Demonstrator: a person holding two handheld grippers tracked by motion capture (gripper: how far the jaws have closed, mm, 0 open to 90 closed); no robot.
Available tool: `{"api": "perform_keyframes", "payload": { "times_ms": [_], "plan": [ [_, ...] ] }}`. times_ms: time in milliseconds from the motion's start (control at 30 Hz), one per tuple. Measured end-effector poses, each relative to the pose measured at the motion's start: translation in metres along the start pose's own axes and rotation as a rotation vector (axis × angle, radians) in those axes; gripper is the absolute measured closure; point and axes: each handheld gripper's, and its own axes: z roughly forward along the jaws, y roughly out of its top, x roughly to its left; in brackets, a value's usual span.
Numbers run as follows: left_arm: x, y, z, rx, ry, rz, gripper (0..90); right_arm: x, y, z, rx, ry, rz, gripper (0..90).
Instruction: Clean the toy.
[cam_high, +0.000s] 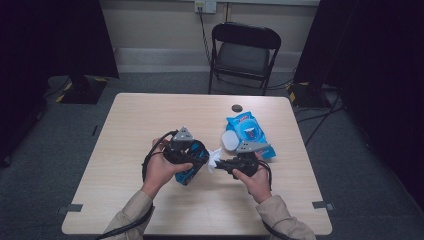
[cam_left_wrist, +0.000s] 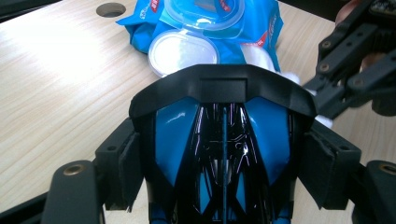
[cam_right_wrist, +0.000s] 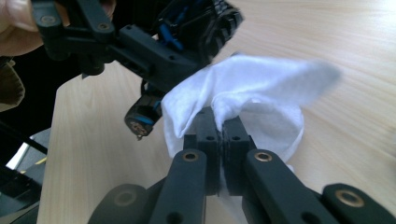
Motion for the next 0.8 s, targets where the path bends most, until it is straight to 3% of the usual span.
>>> {"api": "perform_keyframes", "payload": {
  "times_ms": [267,800],
  "plan": [
    [0.001,-0.002,-0.003,0.007,0.000,-0.002,25.3,-0.009,0.010,-0.016,-0.062,-0.034,0.023,89.0],
    [-0.001,-0.006,0.000,0.036,-0.008,0.008,25.3,-0.011,0.046,-0.035,-0.140,-0.050,0.014,89.1]
  ]
}}
